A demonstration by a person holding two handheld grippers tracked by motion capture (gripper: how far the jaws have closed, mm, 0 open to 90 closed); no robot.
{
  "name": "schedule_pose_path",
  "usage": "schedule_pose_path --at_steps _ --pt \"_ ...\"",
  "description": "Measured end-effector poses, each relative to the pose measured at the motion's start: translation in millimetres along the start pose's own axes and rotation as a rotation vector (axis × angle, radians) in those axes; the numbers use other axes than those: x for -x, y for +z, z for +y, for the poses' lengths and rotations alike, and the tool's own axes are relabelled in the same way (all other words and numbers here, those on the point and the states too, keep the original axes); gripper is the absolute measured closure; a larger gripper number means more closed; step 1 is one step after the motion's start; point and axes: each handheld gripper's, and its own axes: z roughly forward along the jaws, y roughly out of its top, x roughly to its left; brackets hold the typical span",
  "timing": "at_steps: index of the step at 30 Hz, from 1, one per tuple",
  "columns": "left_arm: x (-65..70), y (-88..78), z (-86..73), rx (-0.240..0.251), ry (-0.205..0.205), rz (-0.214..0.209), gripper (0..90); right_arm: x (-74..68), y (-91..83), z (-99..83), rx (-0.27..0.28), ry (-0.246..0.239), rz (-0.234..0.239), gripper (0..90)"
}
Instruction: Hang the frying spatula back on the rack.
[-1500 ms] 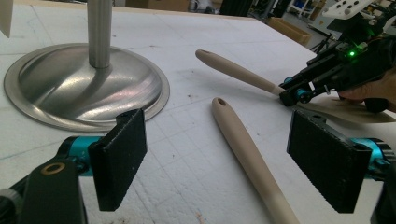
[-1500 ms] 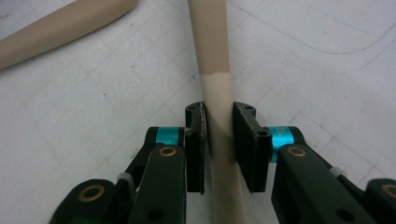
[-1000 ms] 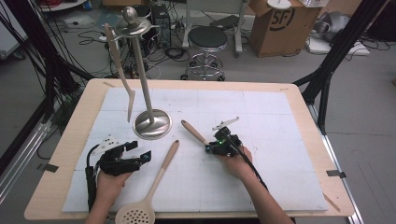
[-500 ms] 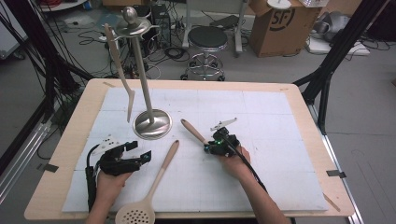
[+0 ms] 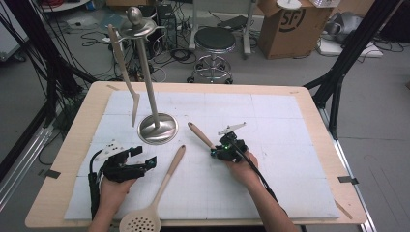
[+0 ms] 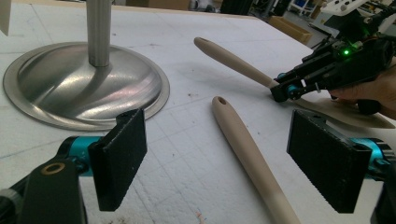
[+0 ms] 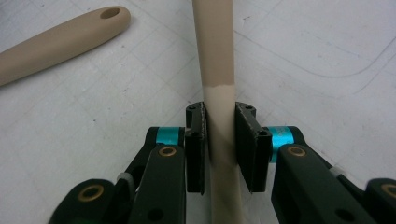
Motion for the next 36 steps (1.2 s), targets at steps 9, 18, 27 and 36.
schedule_pose_path --at_steps 9,18,27,36 --pt "-0.3 -1.9 -0.6 0.001 -0.001 -0.001 20.6 2.0 -0.5 -3.5 0.032 0.032 0.008 75.9" --pt "-3.4 -7.0 -1.8 0.011 -0.014 0.006 20.6 5.4 -2.6 -5.2 0.062 0.058 0.025 77.0" --pt "-2.8 -6.0 -1.6 0.006 -0.010 0.003 20.6 6.2 -11.6 3.8 0.087 0.072 0.038 77.1" --pt "-3.2 -6.5 -1.6 0.011 -0.013 0.004 20.6 -1.9 -15.2 17.0 0.115 0.060 0.067 77.1"
